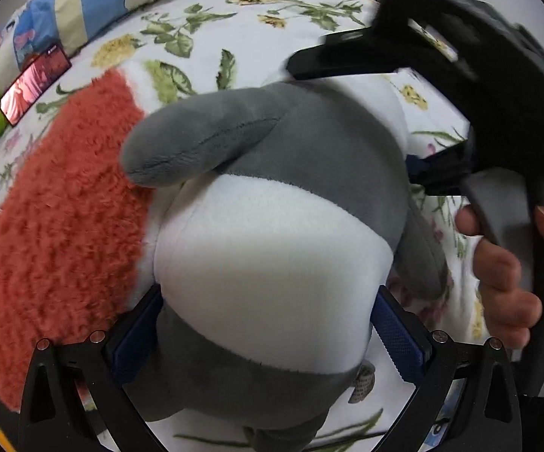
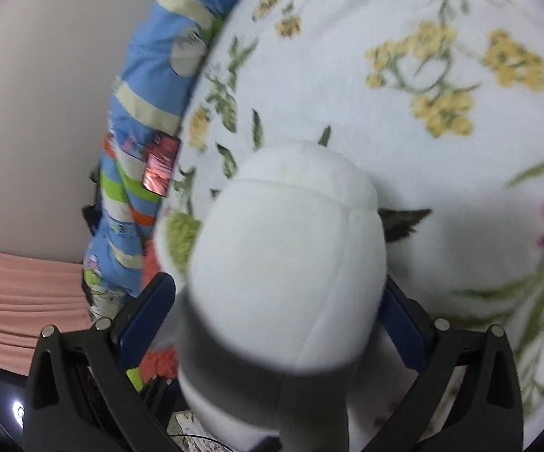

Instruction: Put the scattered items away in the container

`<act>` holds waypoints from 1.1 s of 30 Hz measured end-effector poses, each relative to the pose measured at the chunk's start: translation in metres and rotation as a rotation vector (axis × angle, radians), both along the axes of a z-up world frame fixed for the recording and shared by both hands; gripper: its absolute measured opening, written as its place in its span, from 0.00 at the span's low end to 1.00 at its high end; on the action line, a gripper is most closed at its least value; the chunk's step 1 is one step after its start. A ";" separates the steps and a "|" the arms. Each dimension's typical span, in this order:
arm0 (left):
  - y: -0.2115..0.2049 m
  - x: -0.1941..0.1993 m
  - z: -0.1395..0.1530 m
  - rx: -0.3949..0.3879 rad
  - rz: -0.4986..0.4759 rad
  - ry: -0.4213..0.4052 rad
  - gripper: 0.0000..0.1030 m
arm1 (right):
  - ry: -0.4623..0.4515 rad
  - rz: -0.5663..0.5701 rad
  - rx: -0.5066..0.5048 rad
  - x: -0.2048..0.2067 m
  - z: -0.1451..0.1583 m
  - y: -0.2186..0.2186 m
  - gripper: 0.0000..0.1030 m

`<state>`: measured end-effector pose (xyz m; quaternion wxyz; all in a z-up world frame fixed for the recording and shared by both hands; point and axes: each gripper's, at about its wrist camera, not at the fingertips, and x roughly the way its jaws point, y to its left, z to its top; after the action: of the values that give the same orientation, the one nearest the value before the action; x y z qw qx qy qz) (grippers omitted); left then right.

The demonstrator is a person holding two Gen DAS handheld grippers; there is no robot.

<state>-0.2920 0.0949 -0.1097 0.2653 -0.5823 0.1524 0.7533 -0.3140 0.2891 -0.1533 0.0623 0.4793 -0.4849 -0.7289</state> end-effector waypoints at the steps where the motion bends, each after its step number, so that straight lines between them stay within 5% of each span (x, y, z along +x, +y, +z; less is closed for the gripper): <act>1: -0.002 0.000 0.000 0.008 0.000 -0.001 1.00 | -0.011 0.013 -0.019 -0.006 -0.006 -0.003 1.00; 6: -0.003 0.012 -0.001 -0.015 -0.105 0.011 1.00 | -0.013 0.030 -0.057 -0.017 -0.019 -0.010 1.00; 11: 0.013 0.037 -0.017 -0.185 -0.275 0.093 1.00 | 0.024 0.072 -0.056 -0.016 -0.020 -0.012 1.00; 15: 0.028 0.029 -0.041 -0.305 -0.217 0.157 1.00 | 0.037 0.075 -0.047 -0.015 -0.020 -0.014 0.98; 21: 0.034 0.027 -0.032 -0.308 -0.099 0.215 1.00 | 0.073 0.067 -0.047 -0.012 -0.012 -0.016 0.85; 33: 0.051 0.069 0.048 -0.246 -0.167 0.395 1.00 | 0.248 -0.005 0.069 0.042 0.078 0.000 0.83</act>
<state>-0.2225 0.1461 -0.0621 0.2188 -0.4370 0.3395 0.8037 -0.2717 0.2892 -0.0751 0.1034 0.3864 -0.4492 -0.7989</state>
